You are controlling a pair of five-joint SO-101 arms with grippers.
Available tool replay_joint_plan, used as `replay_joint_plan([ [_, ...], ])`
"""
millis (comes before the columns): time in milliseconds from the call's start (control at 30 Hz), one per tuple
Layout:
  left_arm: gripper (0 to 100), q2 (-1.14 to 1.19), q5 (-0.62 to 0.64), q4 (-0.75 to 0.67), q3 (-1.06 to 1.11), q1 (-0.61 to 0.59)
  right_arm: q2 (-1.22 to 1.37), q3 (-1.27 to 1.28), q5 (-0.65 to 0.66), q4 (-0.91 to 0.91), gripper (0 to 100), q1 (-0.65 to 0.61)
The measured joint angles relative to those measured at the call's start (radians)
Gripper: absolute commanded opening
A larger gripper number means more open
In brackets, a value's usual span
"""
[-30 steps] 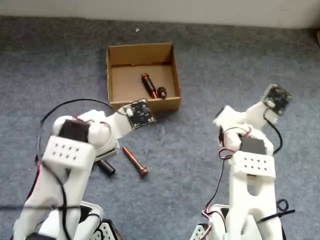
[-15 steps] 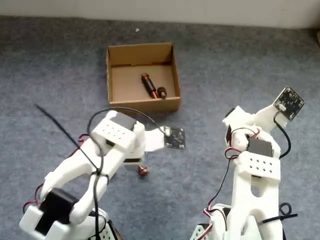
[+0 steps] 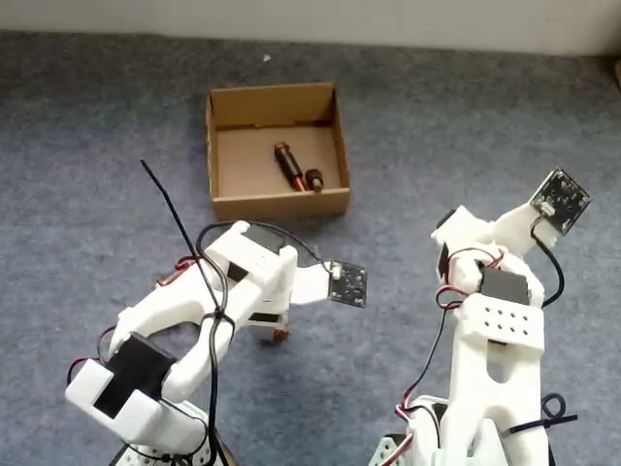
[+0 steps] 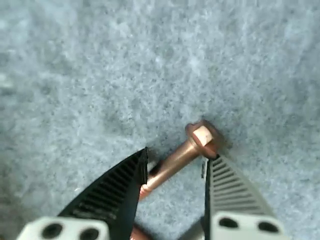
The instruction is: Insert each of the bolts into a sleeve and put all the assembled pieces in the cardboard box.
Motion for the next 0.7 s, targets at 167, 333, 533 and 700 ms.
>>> replay_joint_plan([
  [167, 13, 0.023, -0.002, -0.002, -0.02, 0.009, 0.0, 0.0, 0.0, 0.0, 0.5, 0.0],
  [333, 2, 0.035, 0.0, 0.002, -0.02, 0.035, 0.0, 0.0, 0.0, 0.0, 0.5, 0.0],
  [533, 1, 0.035, 0.005, 0.002, -0.02, 0.054, 0.0, 0.0, 0.0, 0.0, 0.5, 0.0],
  [700, 1, 0.035, 0.005, 0.002, -0.02, 0.052, 0.0, 0.0, 0.0, 0.0, 0.5, 0.0],
])
